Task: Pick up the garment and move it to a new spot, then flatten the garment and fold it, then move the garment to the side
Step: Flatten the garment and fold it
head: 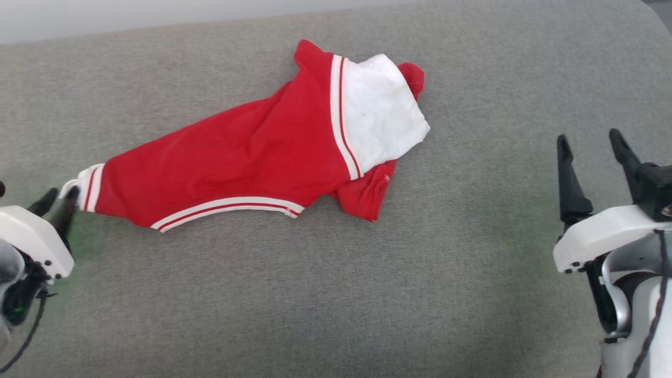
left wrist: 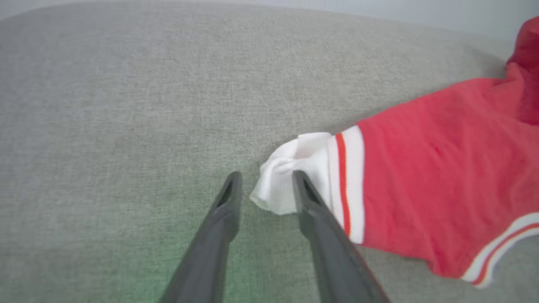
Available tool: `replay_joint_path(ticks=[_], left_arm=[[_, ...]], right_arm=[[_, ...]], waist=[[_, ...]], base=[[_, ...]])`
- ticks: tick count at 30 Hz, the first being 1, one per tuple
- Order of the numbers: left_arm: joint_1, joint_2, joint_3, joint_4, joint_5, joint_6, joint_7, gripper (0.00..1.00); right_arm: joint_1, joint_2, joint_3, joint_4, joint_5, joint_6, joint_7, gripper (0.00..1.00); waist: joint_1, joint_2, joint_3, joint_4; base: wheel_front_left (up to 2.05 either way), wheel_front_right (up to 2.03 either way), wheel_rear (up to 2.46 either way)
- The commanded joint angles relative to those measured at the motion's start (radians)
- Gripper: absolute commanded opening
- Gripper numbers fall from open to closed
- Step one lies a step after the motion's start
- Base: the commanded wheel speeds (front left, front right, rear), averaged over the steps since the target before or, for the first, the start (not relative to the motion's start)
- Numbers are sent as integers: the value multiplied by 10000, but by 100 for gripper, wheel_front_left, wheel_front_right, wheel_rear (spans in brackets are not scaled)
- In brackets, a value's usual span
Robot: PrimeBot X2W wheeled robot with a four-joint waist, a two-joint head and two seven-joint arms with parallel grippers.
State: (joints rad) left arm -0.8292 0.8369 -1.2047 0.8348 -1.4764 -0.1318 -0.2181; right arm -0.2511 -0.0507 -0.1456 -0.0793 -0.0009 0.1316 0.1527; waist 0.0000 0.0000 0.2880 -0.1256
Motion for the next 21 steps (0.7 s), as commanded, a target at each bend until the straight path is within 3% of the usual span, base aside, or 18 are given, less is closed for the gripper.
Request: replay_joint_path(ticks=[1, 5, 9, 16, 21], left_arm=[[212, -93, 80, 9, 61, 24, -175, 100], [397, -420, 685, 101, 570, 24, -466, 100], [1053, -1084, 2751, -443, 2139, 100, -473, 100], [3443, -2601, 6787, -2987, 5799, 714, -478, 100], [4846, -3638, 8793, -4506, 7768, 610, -481, 100]], right_arm=[[9, 0, 54, 83, -106, -18, 117, 100], [-164, -142, 210, 318, -304, -19, 536, 100], [-502, -720, 427, 672, -194, -19, 1257, 100], [-1875, -1943, 898, 1587, 683, -18, 2963, 100], [-3013, -2897, 1789, 2328, 1423, -18, 4301, 100]], waist=[[0, 0, -114, 141], [0, 0, -267, 589], [0, 0, -224, 1266], [0, 0, 222, 2333], [0, 0, 673, 2844]], base=[[0, 0, 0], [0, 0, 0], [0, 0, 0], [0, 0, 0], [0, 0, 0]])
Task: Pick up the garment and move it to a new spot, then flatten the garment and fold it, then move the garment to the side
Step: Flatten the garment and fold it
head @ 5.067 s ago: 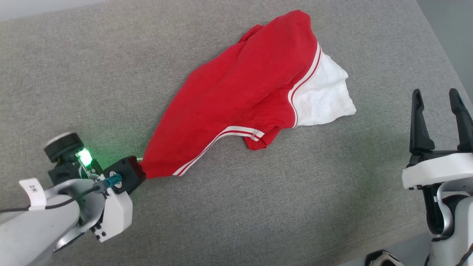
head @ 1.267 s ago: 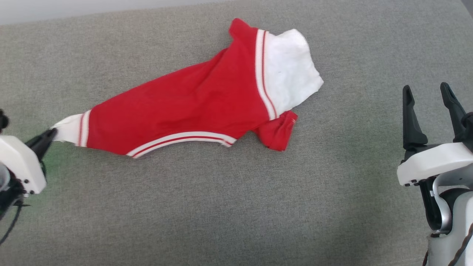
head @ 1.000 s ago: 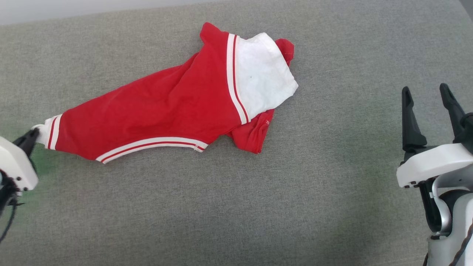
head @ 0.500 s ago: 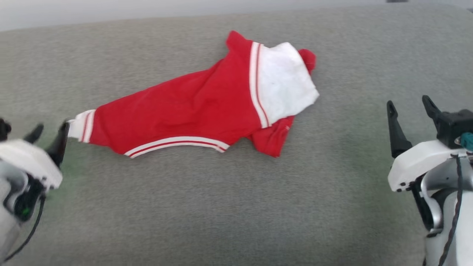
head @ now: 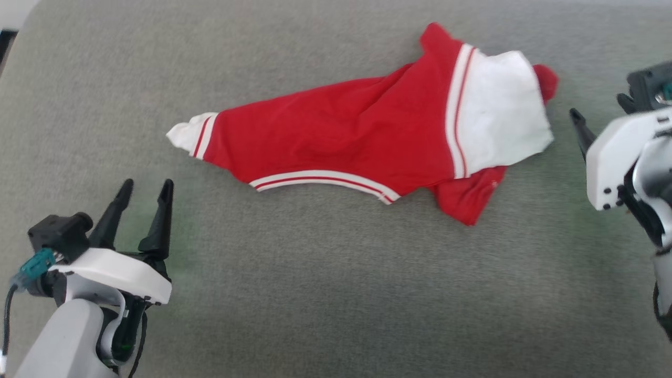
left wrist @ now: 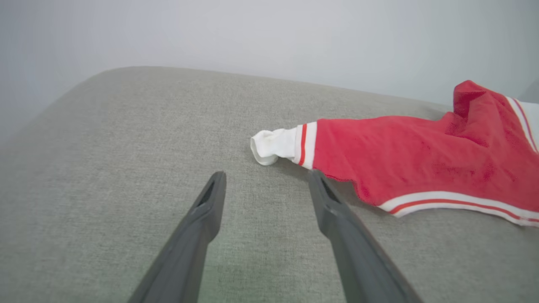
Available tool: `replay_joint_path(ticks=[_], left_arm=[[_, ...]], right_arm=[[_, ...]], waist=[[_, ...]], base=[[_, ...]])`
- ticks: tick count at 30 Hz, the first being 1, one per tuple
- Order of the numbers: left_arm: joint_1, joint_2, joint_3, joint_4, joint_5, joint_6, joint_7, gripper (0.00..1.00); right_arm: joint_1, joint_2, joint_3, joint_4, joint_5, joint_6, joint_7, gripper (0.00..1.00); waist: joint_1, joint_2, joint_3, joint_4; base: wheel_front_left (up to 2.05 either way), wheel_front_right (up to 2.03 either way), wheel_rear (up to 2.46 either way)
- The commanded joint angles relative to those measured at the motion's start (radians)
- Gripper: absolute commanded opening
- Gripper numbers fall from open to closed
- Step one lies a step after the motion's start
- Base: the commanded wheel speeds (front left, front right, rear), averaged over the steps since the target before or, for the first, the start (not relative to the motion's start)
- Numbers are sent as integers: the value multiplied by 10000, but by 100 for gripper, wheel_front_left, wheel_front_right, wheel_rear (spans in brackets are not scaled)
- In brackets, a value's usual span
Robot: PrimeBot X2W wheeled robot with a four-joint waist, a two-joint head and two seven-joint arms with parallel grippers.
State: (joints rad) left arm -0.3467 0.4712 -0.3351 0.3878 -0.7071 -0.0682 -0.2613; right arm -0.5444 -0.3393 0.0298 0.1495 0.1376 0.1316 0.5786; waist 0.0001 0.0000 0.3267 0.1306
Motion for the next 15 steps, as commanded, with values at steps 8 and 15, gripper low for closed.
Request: replay_joint_path(ticks=[8, 15], left_arm=[[1166, -1500, 2015, -1448, 1986, -431, -50, 100], [1180, -2056, 2581, -1494, 2495, -617, -51, 100]], right_arm=[[-1464, -948, 1252, 494, 1441, -20, 1845, 100], [-1959, -1199, 1510, 630, 1833, -20, 2090, 100]], waist=[[-1, 0, 855, 791], [-1, 0, 1081, 954]], base=[[0, 0, 0], [0, 0, 0]])
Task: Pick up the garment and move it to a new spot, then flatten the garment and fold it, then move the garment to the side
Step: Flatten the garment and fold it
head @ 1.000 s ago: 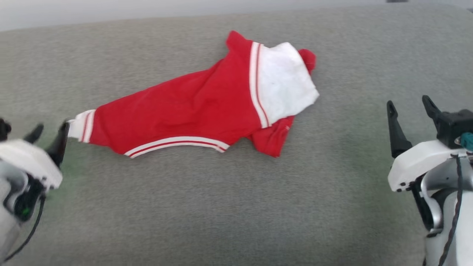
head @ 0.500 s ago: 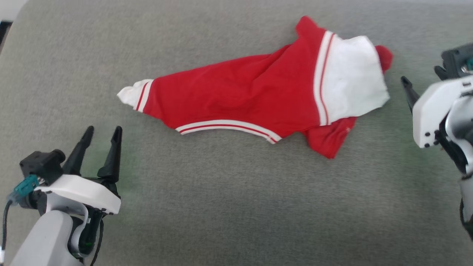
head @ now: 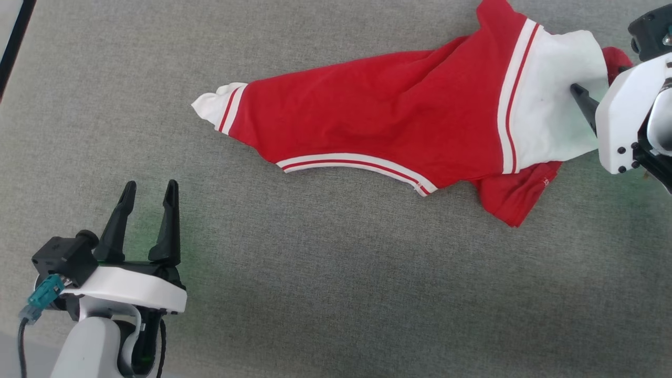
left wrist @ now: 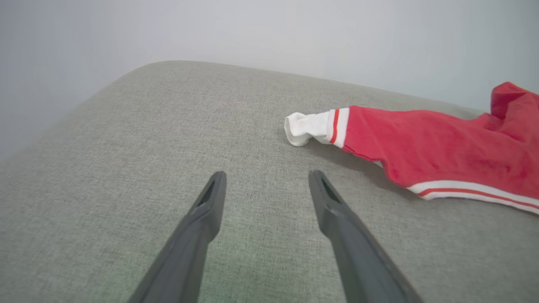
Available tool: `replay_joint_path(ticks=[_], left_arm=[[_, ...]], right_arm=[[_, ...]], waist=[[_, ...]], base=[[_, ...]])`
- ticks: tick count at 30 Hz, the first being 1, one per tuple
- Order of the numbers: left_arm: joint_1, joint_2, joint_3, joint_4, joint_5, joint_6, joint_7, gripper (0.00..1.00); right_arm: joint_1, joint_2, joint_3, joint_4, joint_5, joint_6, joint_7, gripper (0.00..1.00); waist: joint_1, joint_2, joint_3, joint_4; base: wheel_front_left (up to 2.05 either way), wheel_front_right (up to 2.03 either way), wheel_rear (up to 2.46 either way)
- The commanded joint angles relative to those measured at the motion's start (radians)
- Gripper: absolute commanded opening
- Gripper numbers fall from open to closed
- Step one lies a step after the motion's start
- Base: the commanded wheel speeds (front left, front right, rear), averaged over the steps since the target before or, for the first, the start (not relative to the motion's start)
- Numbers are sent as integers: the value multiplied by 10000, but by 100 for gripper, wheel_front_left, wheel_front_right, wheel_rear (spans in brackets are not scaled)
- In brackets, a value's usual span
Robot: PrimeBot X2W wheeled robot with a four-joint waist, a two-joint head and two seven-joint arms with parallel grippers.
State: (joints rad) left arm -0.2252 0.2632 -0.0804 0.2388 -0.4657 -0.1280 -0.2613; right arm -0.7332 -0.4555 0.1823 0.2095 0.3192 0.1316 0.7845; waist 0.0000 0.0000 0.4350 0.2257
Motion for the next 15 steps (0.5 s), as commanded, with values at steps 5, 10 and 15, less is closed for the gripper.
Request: replay_joint_path(ticks=[5, 10, 15], left_arm=[[-95, 46, -101, -99, -64, -26, -51, 100], [17, 106, -88, -60, -110, -30, -51, 100], [202, 150, -46, -36, -46, -31, -51, 100]], right_arm=[[-239, 70, 25, 103, 155, -20, -109, 4], [-320, 181, -14, 221, 164, -18, -293, 0], [19, 181, -395, 148, 210, -20, -512, 0]], waist=[[0, 0, 69, -5], [0, 0, -7, -144], [0, 0, -270, -444]], base=[[0, 0, 0], [0, 0, 0], [0, 0, 0]])
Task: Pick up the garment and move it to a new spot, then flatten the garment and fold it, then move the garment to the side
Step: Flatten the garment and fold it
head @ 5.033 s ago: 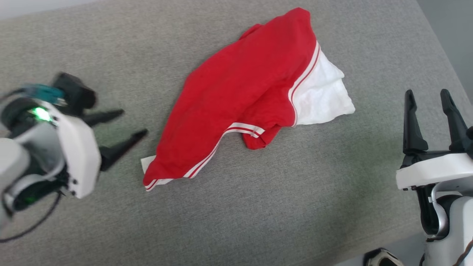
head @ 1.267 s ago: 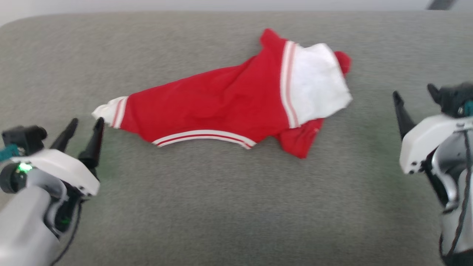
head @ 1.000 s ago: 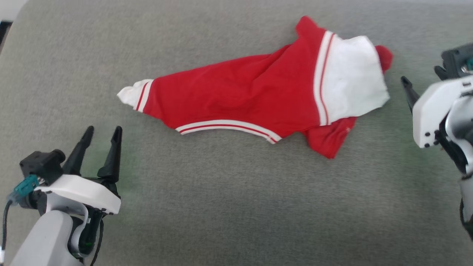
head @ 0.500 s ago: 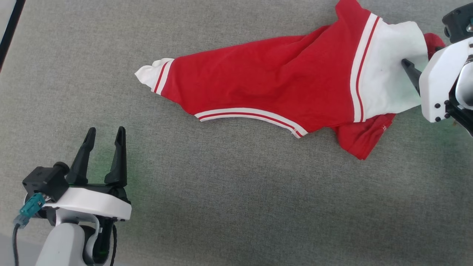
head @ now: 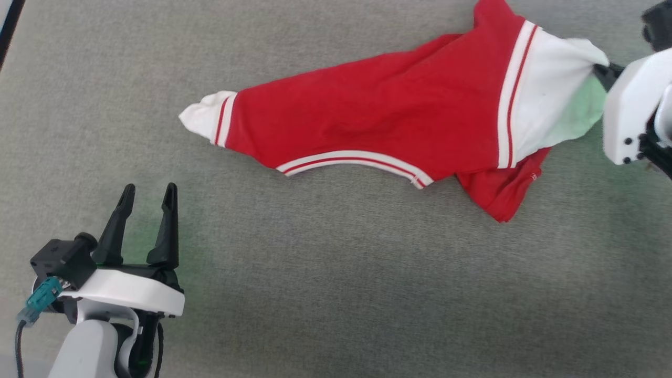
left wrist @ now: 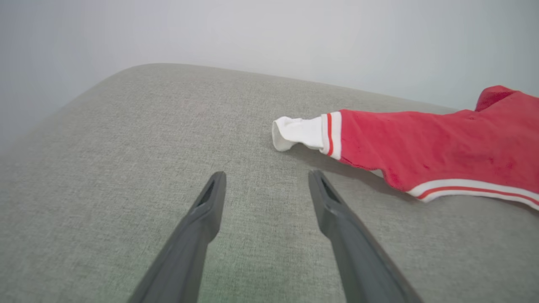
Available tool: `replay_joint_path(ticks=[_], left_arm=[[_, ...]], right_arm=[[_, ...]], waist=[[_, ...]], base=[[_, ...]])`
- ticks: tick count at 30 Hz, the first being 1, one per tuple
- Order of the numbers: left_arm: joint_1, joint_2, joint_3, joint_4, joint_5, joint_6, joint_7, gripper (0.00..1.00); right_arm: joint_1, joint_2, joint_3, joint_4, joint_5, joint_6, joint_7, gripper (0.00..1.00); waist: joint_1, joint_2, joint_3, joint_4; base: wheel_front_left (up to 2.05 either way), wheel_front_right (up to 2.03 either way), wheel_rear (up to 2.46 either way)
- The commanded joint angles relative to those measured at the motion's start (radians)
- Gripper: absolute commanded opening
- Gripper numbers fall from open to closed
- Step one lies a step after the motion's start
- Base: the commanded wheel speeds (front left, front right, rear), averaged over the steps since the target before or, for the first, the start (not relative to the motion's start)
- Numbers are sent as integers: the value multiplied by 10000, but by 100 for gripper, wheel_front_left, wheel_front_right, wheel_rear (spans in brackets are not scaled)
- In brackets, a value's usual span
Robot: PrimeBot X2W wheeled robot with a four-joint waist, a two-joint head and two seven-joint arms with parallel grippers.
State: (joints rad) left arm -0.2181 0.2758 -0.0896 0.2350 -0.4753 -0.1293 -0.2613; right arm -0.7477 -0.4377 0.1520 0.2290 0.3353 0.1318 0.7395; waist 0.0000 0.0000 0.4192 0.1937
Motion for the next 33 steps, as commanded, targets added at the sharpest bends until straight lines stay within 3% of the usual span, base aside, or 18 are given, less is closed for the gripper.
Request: replay_joint_path(ticks=[1, 10, 17, 23, 33], left_arm=[[167, 34, 48, 1, 73, -18, -51, 100], [641, 100, 306, -156, 191, -6, -51, 100], [877, 145, 262, -289, 240, -7, -52, 100], [661, 244, 14, -271, 161, -7, -52, 100], [711, 321, -97, -85, 31, -7, -52, 100]], right_arm=[[307, -30, -268, -141, 33, -22, -94, 0], [3633, -632, -2406, -2676, 618, -23, 1364, 0], [5985, -458, -4108, -4254, 734, -22, 1906, 0], [6396, -293, -4913, -3843, -12, -22, 1278, 0], [6147, -439, -5626, -2001, -1570, -22, 267, 0]], waist=[[0, 0, -171, -196], [0, 0, -761, -957], [0, 0, -865, -1413], [0, 0, -820, -1407], [0, 0, -672, -1130]], base=[[0, 0, 0], [0, 0, 0], [0, 0, 0], [0, 0, 0], [0, 0, 0]])
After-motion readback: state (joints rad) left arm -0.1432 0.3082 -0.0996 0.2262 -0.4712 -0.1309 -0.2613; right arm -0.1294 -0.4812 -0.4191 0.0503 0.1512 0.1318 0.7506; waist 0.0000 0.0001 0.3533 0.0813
